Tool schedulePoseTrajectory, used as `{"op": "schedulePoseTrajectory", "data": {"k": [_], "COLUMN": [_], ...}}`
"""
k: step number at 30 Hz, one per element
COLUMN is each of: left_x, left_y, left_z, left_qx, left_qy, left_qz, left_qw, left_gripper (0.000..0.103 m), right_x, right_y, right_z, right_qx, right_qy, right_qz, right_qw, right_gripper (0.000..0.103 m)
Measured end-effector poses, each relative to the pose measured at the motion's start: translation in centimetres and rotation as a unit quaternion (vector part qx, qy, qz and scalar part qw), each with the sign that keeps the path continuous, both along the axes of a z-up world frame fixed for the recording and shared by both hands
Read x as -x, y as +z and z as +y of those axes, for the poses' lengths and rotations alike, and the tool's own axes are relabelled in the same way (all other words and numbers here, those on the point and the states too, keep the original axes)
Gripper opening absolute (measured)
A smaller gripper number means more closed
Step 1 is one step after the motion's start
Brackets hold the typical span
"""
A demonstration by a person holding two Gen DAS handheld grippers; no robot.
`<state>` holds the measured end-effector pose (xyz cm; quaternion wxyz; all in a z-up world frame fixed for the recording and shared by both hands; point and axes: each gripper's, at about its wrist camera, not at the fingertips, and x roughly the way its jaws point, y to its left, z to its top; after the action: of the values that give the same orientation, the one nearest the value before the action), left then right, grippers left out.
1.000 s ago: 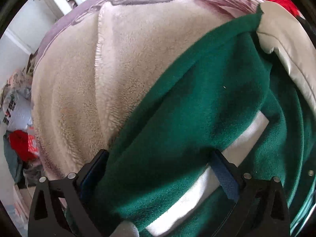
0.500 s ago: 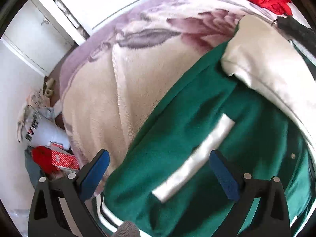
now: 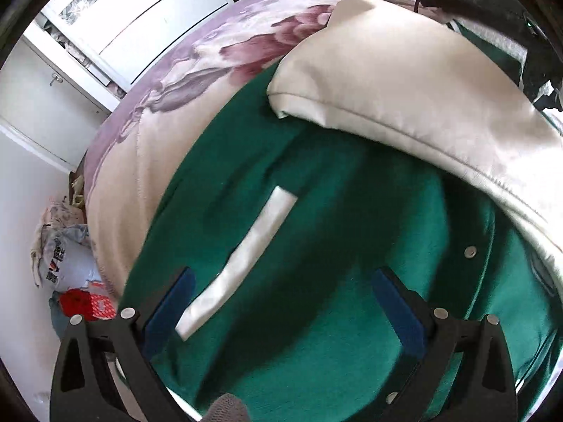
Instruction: Fold large clothes
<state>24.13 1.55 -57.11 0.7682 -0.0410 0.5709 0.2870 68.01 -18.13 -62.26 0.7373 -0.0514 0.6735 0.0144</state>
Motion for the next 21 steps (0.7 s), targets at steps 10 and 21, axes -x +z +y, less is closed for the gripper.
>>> {"op": "schedulePoseTrajectory", "data": {"k": [10, 21], "left_x": [-2.4, 7.1], "left_y": [0.5, 6.7], "left_z": [0.2, 0.7], "left_qx": [0.035, 0.096], "left_qy": [-0.001, 0.006], "left_qz": [-0.025, -0.039], "left_qw": [0.9990, 0.9946], "left_gripper": [0.103, 0.103], "right_x": [-2.0, 13.5], "right_y": [-0.2, 9.4], "right_z": [-5.6, -18.1], "right_qx": [-0.023, -0.247], "right_qy": [-0.083, -0.064], "right_qz": [-0.030, 0.094], "right_qw": [0.996, 0.962], "right_gripper": [0.015, 0.063]}}
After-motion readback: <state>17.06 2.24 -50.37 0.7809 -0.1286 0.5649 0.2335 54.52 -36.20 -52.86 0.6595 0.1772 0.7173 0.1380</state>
